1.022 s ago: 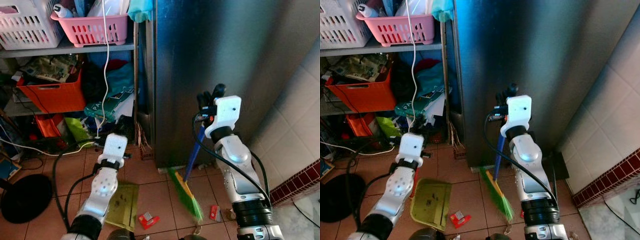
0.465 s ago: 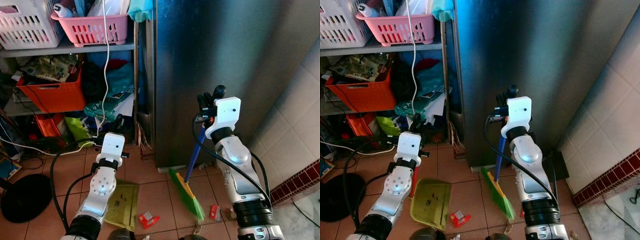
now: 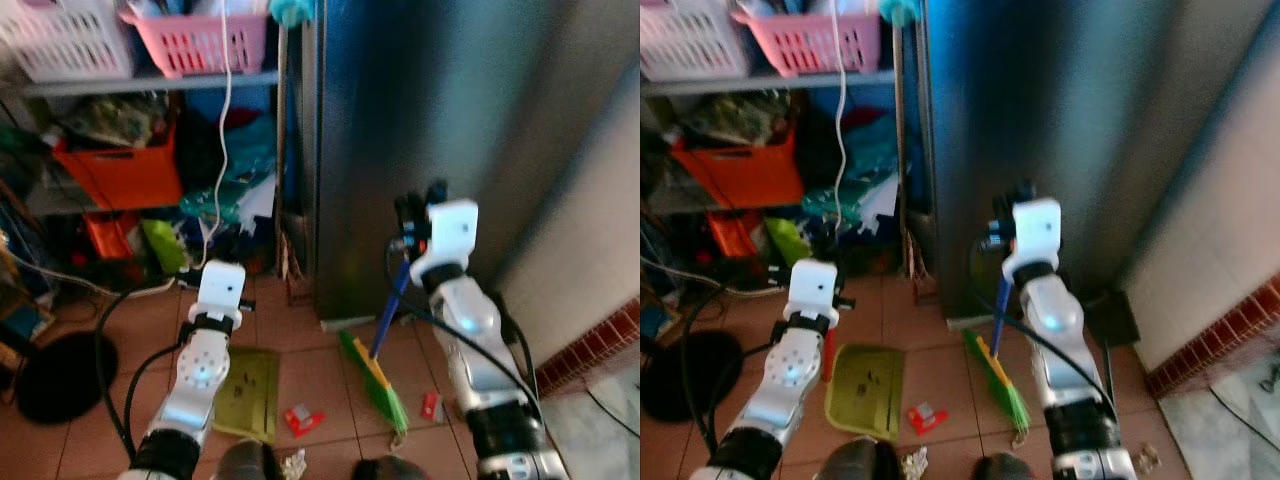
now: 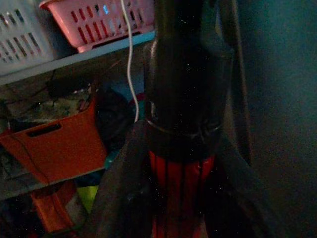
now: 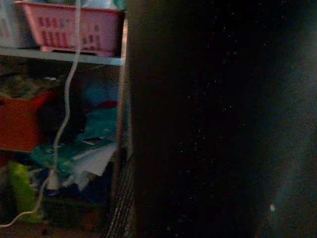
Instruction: Sweep floor
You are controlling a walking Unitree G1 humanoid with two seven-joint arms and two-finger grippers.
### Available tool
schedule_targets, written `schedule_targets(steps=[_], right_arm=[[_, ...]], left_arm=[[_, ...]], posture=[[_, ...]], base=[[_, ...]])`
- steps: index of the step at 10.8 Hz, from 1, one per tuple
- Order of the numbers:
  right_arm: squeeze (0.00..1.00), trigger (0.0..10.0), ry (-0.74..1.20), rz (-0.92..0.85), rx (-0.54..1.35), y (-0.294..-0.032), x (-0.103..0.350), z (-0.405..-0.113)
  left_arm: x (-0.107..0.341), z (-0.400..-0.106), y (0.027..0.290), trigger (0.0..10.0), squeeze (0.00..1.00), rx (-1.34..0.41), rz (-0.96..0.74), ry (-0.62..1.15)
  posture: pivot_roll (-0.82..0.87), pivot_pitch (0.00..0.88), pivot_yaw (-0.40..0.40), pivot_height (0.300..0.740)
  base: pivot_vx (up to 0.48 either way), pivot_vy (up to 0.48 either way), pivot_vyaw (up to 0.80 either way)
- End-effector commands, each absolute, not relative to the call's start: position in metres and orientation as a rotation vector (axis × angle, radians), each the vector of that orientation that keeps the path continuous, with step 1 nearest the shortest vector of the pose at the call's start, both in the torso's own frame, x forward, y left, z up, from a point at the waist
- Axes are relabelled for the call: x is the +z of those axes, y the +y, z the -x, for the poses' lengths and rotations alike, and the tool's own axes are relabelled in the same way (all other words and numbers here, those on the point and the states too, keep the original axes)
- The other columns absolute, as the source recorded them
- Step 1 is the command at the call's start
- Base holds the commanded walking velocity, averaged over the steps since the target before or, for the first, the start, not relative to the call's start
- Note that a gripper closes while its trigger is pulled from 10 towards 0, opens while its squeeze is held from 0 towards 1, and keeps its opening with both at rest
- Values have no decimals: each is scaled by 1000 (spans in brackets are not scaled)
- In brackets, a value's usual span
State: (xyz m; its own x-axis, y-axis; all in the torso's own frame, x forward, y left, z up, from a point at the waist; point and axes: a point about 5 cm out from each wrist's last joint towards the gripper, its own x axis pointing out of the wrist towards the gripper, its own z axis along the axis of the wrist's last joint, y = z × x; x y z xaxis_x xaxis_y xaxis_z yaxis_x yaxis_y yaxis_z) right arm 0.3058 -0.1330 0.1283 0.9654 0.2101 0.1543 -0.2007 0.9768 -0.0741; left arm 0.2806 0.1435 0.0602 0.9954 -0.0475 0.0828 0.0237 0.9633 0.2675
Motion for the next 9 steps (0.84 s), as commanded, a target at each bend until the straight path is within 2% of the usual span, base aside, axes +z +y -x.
schedule_targets(steps=[1, 2, 5, 8, 9], right_arm=[[0, 10000, -141, 72, 196, -137, 122, -304], [0, 10000, -139, 76, 195, -137, 121, -304], [0, 10000, -157, 76, 183, -139, 123, -308], [0, 10000, -171, 97, 232, -127, 132, -315], [0, 10000, -187, 131, 287, -120, 140, -319]], left_arm=[[65, -283, 145, 10000, 0, -40, -292, -100], [65, -283, 146, 10000, 0, -38, -293, -100], [69, -284, 150, 10000, 0, -12, -300, -113], [80, -282, 163, 10000, 0, 50, -296, -146], [84, -281, 167, 10000, 0, 72, -276, -155]], posture=[[-79, 0, 18, 740], [-79, 0, 18, 740], [-75, 0, 24, 740], [-54, 7, 25, 740], [-43, 40, 17, 740]], base=[[-274, 0, 0], [-266, 0, 0], [0, 0, 0], [0, 0, 0], [0, 0, 0]])
